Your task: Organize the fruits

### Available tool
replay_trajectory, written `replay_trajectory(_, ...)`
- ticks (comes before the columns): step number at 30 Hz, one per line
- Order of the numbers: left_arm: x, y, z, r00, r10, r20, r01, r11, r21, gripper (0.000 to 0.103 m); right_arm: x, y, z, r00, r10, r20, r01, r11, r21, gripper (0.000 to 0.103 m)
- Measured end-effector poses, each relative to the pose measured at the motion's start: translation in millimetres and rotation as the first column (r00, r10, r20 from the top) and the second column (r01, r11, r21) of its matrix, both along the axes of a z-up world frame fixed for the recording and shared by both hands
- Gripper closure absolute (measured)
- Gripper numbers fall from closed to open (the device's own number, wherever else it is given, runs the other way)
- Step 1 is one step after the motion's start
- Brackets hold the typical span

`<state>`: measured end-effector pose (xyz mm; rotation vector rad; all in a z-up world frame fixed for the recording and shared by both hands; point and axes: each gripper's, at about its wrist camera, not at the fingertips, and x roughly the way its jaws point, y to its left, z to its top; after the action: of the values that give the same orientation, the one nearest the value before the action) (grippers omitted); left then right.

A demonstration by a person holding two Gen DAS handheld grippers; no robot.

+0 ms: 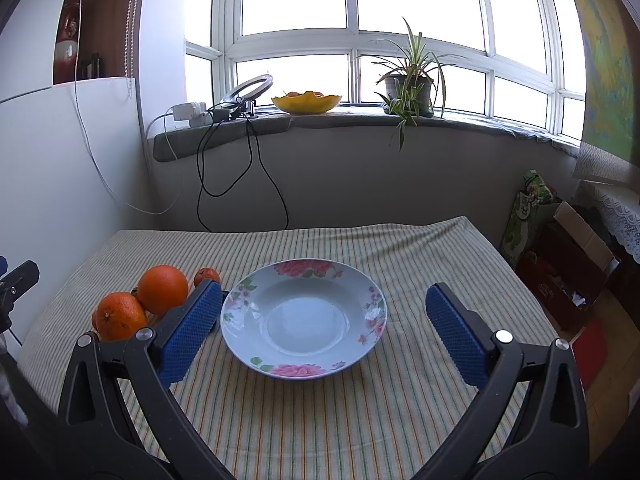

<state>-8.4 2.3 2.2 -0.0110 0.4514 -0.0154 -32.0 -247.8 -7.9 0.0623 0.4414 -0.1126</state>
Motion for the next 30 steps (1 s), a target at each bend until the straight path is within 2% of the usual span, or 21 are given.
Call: replay_trajectory(30, -1.3, -2.0, -6.7, 1.000, 0.003, -0.007, -0.003, 1.000, -0.001, 0.001, 2.8, 7.2, -5.5, 1.000, 0.019, -0.022, -0.020, 1.000, -0.007, 0.000)
